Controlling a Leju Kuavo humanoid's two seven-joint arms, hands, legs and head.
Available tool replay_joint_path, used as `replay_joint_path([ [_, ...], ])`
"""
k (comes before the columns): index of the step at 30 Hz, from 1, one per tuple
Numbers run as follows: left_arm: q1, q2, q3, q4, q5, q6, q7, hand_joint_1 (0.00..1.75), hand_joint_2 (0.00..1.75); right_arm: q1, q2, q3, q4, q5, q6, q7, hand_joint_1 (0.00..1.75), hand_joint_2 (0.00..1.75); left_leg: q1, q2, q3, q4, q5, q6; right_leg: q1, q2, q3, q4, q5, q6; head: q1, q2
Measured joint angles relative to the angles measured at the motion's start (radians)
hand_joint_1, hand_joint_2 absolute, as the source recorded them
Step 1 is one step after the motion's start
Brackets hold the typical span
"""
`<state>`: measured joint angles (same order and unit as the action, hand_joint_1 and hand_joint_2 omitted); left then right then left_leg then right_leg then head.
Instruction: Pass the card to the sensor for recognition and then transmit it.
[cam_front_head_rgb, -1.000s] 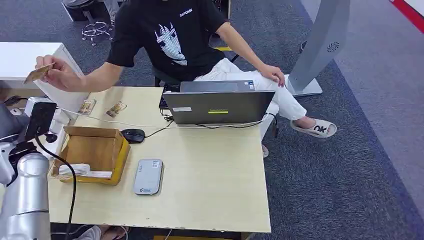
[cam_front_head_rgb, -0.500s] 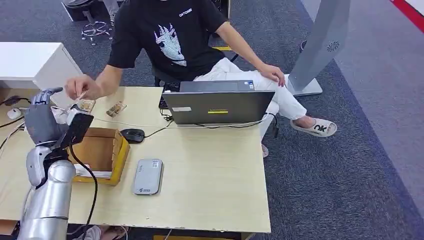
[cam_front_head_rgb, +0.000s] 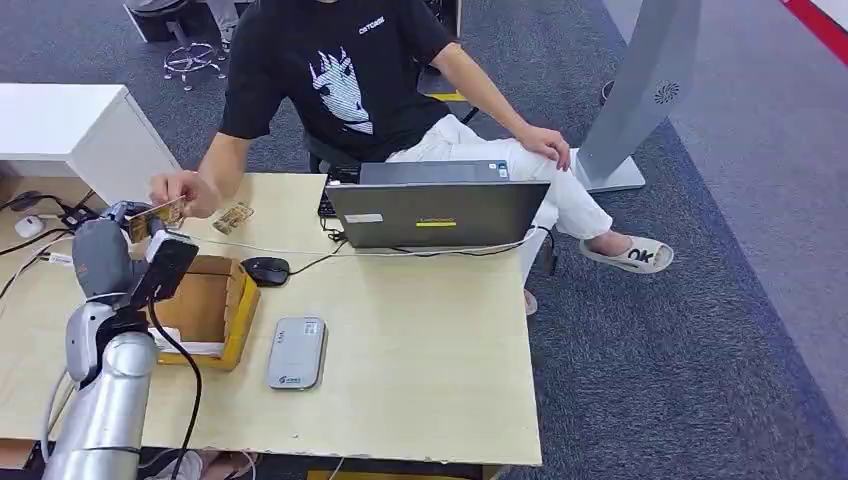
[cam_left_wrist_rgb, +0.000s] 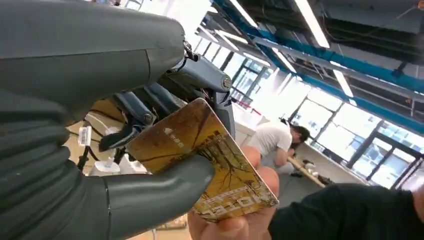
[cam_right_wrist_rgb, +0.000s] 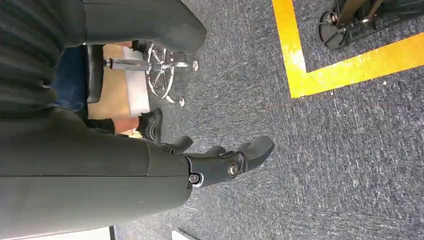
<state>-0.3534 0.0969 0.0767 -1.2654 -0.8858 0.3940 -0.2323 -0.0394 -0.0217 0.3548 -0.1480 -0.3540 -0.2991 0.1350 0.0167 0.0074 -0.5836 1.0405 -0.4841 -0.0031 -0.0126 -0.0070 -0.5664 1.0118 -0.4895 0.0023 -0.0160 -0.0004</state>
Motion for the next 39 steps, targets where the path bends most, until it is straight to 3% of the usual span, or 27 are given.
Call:
replay_joint_path([
  [7, 0.047, -0.044, -0.112, -0.065, 0.009, -0.146, 0.021, 1.75, 1.75, 0.000, 0.002, 0.002, 0.000, -0.011, 0.001, -0.001, 0.00, 1.75, -0.002, 0.000, -0.001, 0.000, 0.000, 0.000, -0.001, 0.000, 0.000, 0.000, 0.000, 0.000, 0.000, 0.000],
  [16, 0.073, -0.064, -0.189, -0.106, 0.004, -0.155, 0.032, 1.75, 1.75, 0.001, 0.002, 0.002, 0.000, -0.012, 0.002, -0.003, 0.00, 1.75, -0.001, 0.000, -0.001, 0.000, -0.001, 0.001, -0.001, 0.000, -0.001, 0.000, 0.000, 0.000, 0.000, 0.000],
  [28, 0.074, -0.064, -0.199, -0.114, 0.004, -0.156, 0.032, 1.75, 1.75, 0.004, 0.002, 0.002, 0.000, -0.012, 0.002, -0.003, 0.00, 1.75, -0.002, 0.000, -0.001, 0.000, -0.001, 0.001, -0.001, 0.000, -0.001, 0.000, 0.000, 0.001, 0.000, 0.000],
  [31, 0.075, -0.064, -0.215, -0.114, -0.019, -0.186, 0.018, 1.75, 1.75, 0.004, 0.002, 0.002, 0.000, -0.012, 0.003, -0.003, 0.00, 1.75, -0.002, 0.000, -0.001, 0.000, -0.001, 0.001, -0.001, 0.000, -0.001, 0.000, 0.000, 0.001, 0.000, 0.000],
  [34, 0.089, -0.070, -0.276, -0.122, -0.061, -0.256, 0.023, 1.75, 1.75, 0.004, 0.002, 0.002, 0.000, -0.017, 0.008, -0.004, 0.00, 1.75, -0.002, -0.001, -0.001, 0.000, -0.001, 0.001, -0.001, -0.001, -0.001, 0.000, 0.000, 0.001, 0.000, 0.000],
  [39, 0.106, -0.082, -0.409, -0.117, -0.089, -0.333, 0.097, 1.75, 1.75, 0.004, 0.003, 0.002, 0.000, -0.031, 0.009, -0.006, 0.00, 1.75, -0.002, 0.000, -0.002, 0.000, -0.001, 0.001, -0.001, -0.001, -0.001, -0.001, 0.000, 0.001, 0.000, 0.000],
])
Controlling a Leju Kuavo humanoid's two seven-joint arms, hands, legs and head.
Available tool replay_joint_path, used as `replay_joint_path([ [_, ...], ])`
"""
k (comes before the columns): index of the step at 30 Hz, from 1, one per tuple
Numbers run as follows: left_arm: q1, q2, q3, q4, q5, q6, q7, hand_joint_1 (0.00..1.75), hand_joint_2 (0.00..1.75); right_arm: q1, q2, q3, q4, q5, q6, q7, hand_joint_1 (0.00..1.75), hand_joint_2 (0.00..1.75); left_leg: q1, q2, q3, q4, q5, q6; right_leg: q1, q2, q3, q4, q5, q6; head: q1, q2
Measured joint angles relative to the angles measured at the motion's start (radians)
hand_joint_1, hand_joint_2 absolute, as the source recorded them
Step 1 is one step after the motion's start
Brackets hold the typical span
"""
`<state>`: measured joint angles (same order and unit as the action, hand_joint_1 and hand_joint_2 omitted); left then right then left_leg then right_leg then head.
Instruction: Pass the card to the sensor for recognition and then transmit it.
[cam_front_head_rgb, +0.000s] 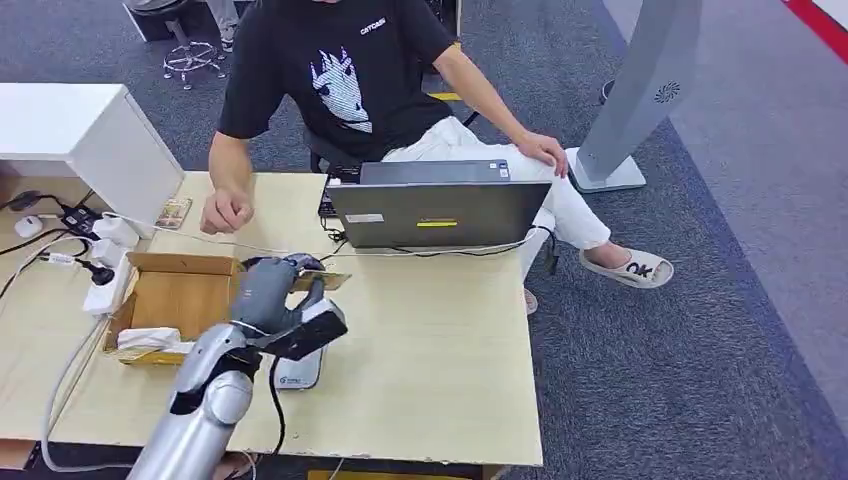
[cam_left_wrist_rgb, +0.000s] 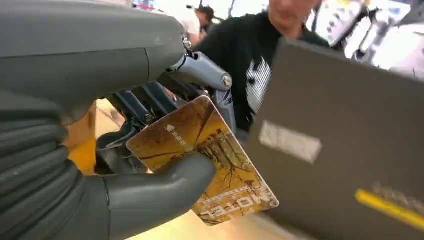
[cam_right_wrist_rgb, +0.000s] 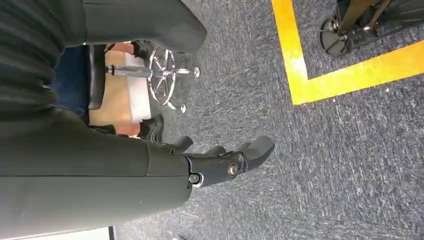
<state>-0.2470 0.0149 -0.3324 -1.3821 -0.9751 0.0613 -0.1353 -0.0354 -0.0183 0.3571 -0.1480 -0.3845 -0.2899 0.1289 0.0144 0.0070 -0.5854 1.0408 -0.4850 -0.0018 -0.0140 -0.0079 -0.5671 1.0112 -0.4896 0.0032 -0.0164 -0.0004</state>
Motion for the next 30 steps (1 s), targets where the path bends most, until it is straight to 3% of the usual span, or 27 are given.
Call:
replay_joint_path([
  [5, -0.013, 0.029, -0.086, 0.079, -0.070, -0.101, 0.126, 1.75, 1.75, 0.000, 0.001, 0.000, 0.000, -0.017, 0.001, 0.019, 0.00, 1.75, 0.000, 0.000, 0.000, 0.000, 0.000, 0.000, 0.000, 0.001, -0.001, 0.000, 0.000, 0.000, 0.000, 0.000],
  [8, -0.032, 0.061, -0.121, 0.139, -0.095, -0.097, 0.133, 1.75, 1.75, 0.002, 0.003, 0.000, 0.000, -0.024, 0.000, 0.021, 0.00, 1.75, 0.001, 0.001, 0.000, 0.000, 0.000, 0.000, 0.000, 0.001, -0.001, 0.000, 0.000, 0.000, 0.000, 0.000],
  [16, -0.055, 0.090, -0.167, 0.189, -0.108, -0.103, 0.155, 1.75, 1.75, 0.001, 0.005, 0.000, 0.000, -0.034, -0.008, 0.022, 0.00, 1.75, 0.001, 0.001, -0.001, 0.000, 0.000, 0.000, 0.000, 0.001, -0.001, 0.000, 0.000, 0.000, 0.000, 0.000],
  [23, -0.086, 0.122, -0.211, 0.209, -0.280, -0.071, 0.255, 1.75, 1.75, 0.002, 0.009, 0.000, 0.000, -0.048, -0.010, 0.025, 0.00, 1.75, 0.000, 0.001, 0.000, 0.000, 0.000, 0.000, 0.000, 0.001, -0.001, 0.000, 0.000, 0.000, 0.000, 0.000],
  [30, -0.092, 0.132, -0.223, 0.220, -0.306, -0.061, 0.263, 1.75, 1.75, 0.002, 0.011, 0.000, 0.000, -0.051, -0.010, 0.028, 0.00, 1.75, 0.001, 0.000, 0.000, 0.000, 0.000, 0.000, 0.000, 0.000, -0.001, 0.000, 0.000, 0.000, 0.000, 0.000],
])
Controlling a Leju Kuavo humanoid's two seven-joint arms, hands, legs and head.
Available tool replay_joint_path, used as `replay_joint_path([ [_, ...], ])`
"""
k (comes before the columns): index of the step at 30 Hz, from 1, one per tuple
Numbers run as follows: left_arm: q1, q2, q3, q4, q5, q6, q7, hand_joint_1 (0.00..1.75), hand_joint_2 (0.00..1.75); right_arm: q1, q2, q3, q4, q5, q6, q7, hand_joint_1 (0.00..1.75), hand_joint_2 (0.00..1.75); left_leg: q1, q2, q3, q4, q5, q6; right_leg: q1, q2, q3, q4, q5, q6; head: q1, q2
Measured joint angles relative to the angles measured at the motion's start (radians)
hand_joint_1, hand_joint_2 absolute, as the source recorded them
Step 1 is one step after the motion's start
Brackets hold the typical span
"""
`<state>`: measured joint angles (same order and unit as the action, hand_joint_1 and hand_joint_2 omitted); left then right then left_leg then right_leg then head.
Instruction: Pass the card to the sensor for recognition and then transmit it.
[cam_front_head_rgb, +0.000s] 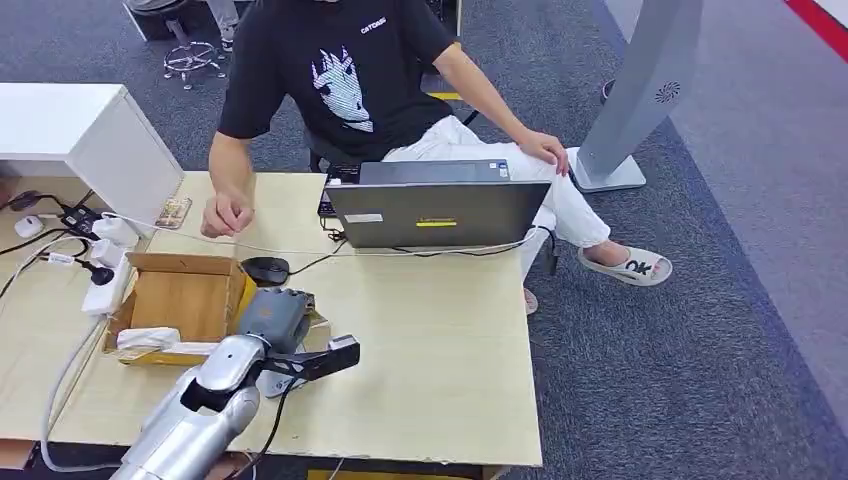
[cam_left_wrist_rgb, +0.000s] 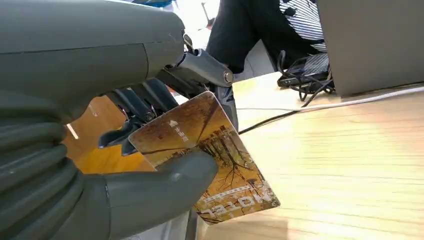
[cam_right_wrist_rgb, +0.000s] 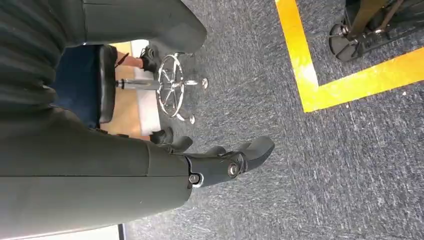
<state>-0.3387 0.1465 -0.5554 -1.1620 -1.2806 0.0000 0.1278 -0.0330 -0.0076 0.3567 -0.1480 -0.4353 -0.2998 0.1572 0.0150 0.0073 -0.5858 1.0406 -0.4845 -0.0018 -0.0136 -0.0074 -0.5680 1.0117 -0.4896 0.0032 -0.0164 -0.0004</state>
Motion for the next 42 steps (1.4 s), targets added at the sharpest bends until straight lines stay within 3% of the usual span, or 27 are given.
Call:
replay_joint_path([
  [18, -0.001, 0.005, -0.003, 0.003, -0.035, 0.003, -0.002, 1.75, 1.75, 0.000, 0.003, 0.000, 0.000, -0.004, -0.003, -0.002, 0.00, 1.75, 0.000, 0.000, 0.000, 0.000, 0.000, 0.000, 0.000, 0.000, 0.000, 0.000, 0.000, 0.000, 0.000, 0.000],
  [23, -0.001, 0.001, -0.003, 0.004, -0.062, 0.042, -0.004, 1.75, 1.75, 0.000, 0.003, 0.000, 0.000, -0.009, -0.003, -0.004, 0.00, 1.75, 0.000, 0.000, 0.000, 0.000, 0.000, 0.000, 0.000, 0.000, 0.000, 0.000, 0.000, 0.000, 0.000, 0.000],
  [28, 0.001, -0.012, -0.003, -0.011, -0.072, 0.123, -0.026, 1.75, 1.75, 0.000, 0.003, 0.000, 0.000, -0.012, -0.004, -0.008, 0.00, 1.75, 0.000, 0.000, 0.000, 0.000, 0.000, 0.000, 0.000, 0.000, 0.000, 0.000, 0.000, 0.000, 0.000, 0.000],
  [42, 0.004, -0.022, -0.003, -0.072, -0.076, 0.117, -0.048, 1.75, 1.75, 0.000, 0.003, 0.000, 0.000, -0.016, -0.004, -0.008, 0.00, 1.75, 0.000, 0.000, 0.000, 0.000, 0.000, 0.000, 0.000, 0.000, 0.000, 0.000, 0.000, 0.000, 0.000, 0.000],
])
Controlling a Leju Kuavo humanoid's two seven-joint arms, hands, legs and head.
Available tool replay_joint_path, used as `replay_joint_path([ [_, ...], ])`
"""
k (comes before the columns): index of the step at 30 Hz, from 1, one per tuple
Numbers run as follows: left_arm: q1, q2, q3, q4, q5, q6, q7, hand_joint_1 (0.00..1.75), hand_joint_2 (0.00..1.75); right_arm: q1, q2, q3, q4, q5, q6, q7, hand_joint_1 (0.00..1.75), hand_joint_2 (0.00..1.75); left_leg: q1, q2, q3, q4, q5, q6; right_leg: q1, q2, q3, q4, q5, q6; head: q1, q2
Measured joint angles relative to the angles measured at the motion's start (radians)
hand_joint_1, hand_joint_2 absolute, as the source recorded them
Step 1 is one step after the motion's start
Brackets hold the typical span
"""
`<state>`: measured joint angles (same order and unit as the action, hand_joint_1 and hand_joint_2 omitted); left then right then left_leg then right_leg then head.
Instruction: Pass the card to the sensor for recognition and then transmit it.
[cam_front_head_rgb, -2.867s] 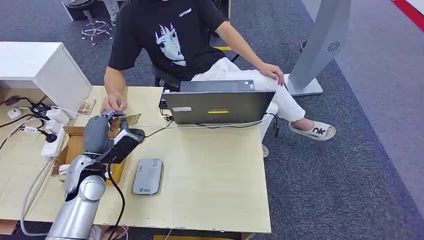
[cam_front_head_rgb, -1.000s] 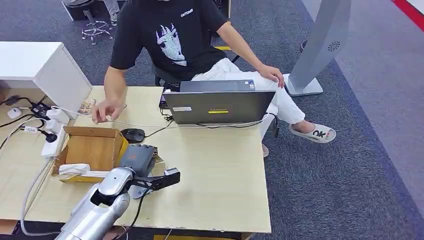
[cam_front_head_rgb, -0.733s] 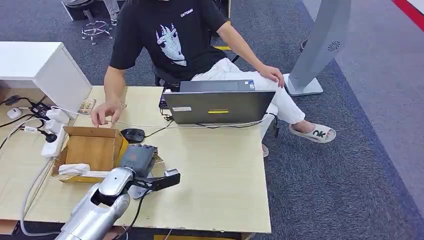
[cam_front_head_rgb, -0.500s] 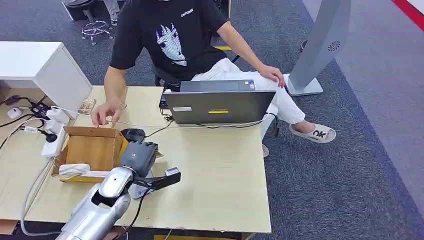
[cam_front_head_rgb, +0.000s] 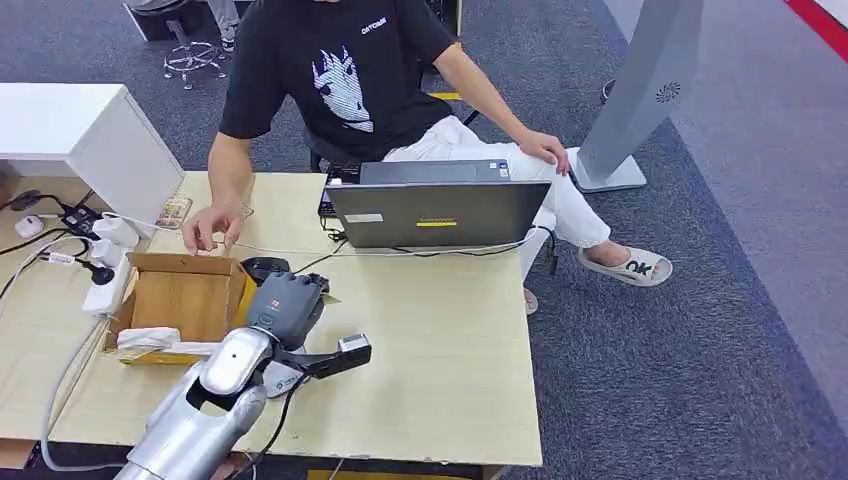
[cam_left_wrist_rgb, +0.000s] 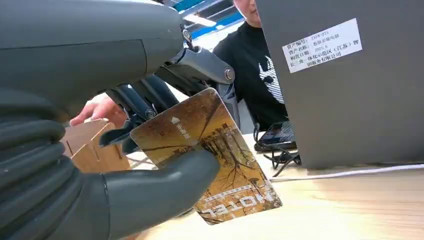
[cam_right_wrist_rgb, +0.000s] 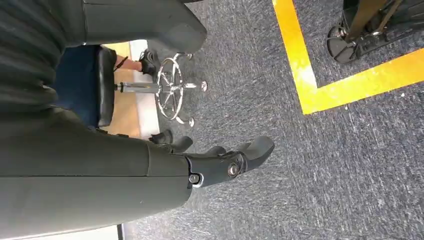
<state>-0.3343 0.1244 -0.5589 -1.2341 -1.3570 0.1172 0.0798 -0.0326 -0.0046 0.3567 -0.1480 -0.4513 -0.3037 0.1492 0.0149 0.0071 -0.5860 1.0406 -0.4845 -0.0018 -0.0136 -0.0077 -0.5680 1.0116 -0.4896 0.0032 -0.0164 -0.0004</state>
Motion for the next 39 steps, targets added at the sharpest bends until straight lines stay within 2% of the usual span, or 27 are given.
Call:
replay_joint_path([
  [5, 0.010, 0.000, 0.000, -0.006, 0.042, -0.039, -0.024, 1.75, 1.75, 0.000, 0.000, 0.000, 0.000, -0.005, 0.000, 0.000, 0.00, 1.75, 0.000, 0.000, 0.000, 0.000, 0.000, 0.000, 0.000, 0.000, 0.000, 0.000, 0.000, 0.000, 0.000, 0.000],
  [10, 0.025, 0.021, 0.000, -0.006, 0.151, -0.161, -0.049, 1.75, 1.75, 0.000, 0.000, 0.000, 0.000, -0.012, 0.000, 0.004, 0.00, 1.75, 0.000, 0.000, 0.000, 0.000, 0.000, 0.000, 0.000, 0.000, 0.000, 0.000, 0.000, 0.000, 0.000, 0.000],
  [23, 0.026, 0.033, 0.000, -0.006, 0.167, -0.174, -0.049, 1.75, 1.75, 0.000, 0.000, 0.000, 0.000, -0.014, 0.000, 0.004, 0.00, 1.75, 0.000, 0.000, 0.000, 0.000, 0.000, 0.000, 0.000, 0.000, 0.000, 0.000, 0.000, 0.000, 0.000, 0.000],
  [26, 0.029, 0.050, 0.000, -0.006, 0.218, -0.206, -0.059, 1.75, 1.75, 0.000, 0.000, 0.000, 0.000, -0.020, 0.000, 0.008, 0.00, 1.75, 0.000, 0.000, 0.000, 0.000, 0.000, 0.000, 0.000, 0.000, 0.000, 0.000, 0.000, 0.000, 0.000, 0.000],
  [28, 0.033, 0.080, -0.001, -0.006, 0.281, -0.239, -0.066, 1.75, 1.75, 0.001, 0.000, 0.000, 0.000, -0.026, 0.000, 0.008, 0.00, 1.75, 0.000, 0.000, 0.000, 0.000, 0.000, 0.000, 0.000, 0.000, 0.000, 0.000, 0.000, 0.000, 0.000, 0.000],
  [31, 0.033, 0.095, -0.010, -0.006, 0.288, -0.229, -0.061, 1.75, 1.75, 0.000, 0.000, 0.000, 0.000, -0.030, -0.010, 0.008, 0.00, 1.75, 0.000, 0.000, 0.000, 0.000, 0.000, 0.000, 0.000, 0.000, 0.000, 0.000, 0.000, 0.000, 0.000, 0.000],
  [35, 0.034, 0.095, -0.021, -0.006, 0.219, -0.162, -0.027, 1.75, 1.75, 0.000, 0.001, 0.000, 0.000, -0.038, -0.012, 0.008, 0.00, 1.75, 0.000, 0.000, 0.000, 0.000, 0.000, 0.000, 0.000, 0.000, 0.000, 0.000, 0.000, 0.000, 0.000, 0.000],
  [39, 0.035, 0.094, -0.031, -0.007, 0.200, -0.149, -0.024, 1.75, 1.75, 0.000, 0.003, 0.000, 0.000, -0.040, -0.012, 0.008, 0.00, 1.75, 0.000, 0.000, 0.000, 0.000, 0.000, 0.000, 0.000, 0.000, 0.000, 0.000, 0.000, 0.000, 0.000, 0.000],
])
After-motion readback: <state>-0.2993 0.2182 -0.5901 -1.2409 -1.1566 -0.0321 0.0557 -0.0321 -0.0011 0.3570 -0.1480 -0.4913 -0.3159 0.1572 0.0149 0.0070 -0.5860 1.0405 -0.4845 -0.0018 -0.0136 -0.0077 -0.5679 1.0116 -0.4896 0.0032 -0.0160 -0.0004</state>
